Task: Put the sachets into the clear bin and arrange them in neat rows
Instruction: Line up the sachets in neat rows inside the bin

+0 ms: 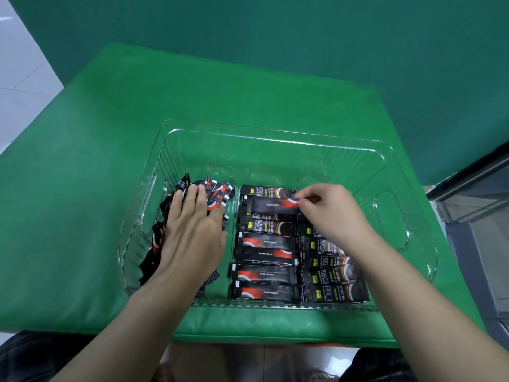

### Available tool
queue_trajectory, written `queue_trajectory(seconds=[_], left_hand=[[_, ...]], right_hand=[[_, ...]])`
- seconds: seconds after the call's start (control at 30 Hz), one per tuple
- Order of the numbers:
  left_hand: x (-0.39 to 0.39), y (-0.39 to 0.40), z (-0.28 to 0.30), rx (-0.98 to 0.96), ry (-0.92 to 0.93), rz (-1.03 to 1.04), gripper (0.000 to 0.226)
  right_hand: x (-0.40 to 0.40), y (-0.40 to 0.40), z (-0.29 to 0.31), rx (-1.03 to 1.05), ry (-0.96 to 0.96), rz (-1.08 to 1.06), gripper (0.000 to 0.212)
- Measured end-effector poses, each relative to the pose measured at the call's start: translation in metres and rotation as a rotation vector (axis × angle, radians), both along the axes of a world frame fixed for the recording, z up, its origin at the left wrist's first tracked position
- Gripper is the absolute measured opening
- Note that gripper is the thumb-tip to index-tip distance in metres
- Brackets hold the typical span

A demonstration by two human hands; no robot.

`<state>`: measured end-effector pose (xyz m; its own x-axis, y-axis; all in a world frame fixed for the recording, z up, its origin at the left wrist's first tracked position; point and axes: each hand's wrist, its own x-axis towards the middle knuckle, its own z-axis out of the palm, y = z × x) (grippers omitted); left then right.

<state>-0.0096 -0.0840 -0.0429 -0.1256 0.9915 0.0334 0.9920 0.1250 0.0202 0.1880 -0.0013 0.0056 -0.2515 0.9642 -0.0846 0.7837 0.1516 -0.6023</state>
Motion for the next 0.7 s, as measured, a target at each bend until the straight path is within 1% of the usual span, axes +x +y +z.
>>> queue_trajectory(seconds=[0.1, 0.23, 0.3, 0.47, 0.57, 0.7], left_hand=[[0.001, 0.0, 0.002, -0.006, -0.002, 0.002, 0.052], [0.001, 0.0, 0.003, -0.004, -0.016, 0.002, 0.053], [0.001, 0.0, 0.004, -0.006, -0.018, 0.009, 0.053], [0.002, 0.0, 0.004, -0.018, -0.007, 0.013, 0.053], [0.002, 0.0, 0.004, -0.019, -0.005, 0.013, 0.053], [0.001, -0.001, 0.004, -0.013, -0.019, 0.012, 0.052]], right_hand=[[0.018, -0.022, 0.003, -0.146, 0.034, 0.036, 0.027], [0.026, -0.047, 0.0, -0.328, 0.033, 0.119, 0.024], [0.025, -0.055, -0.005, -0.376, 0.013, 0.161, 0.024], [0.02, -0.065, -0.012, -0.397, -0.057, 0.219, 0.025], [0.018, -0.069, -0.01, -0.367, -0.12, 0.269, 0.017], [0.011, -0.072, -0.012, -0.262, -0.213, 0.343, 0.008]])
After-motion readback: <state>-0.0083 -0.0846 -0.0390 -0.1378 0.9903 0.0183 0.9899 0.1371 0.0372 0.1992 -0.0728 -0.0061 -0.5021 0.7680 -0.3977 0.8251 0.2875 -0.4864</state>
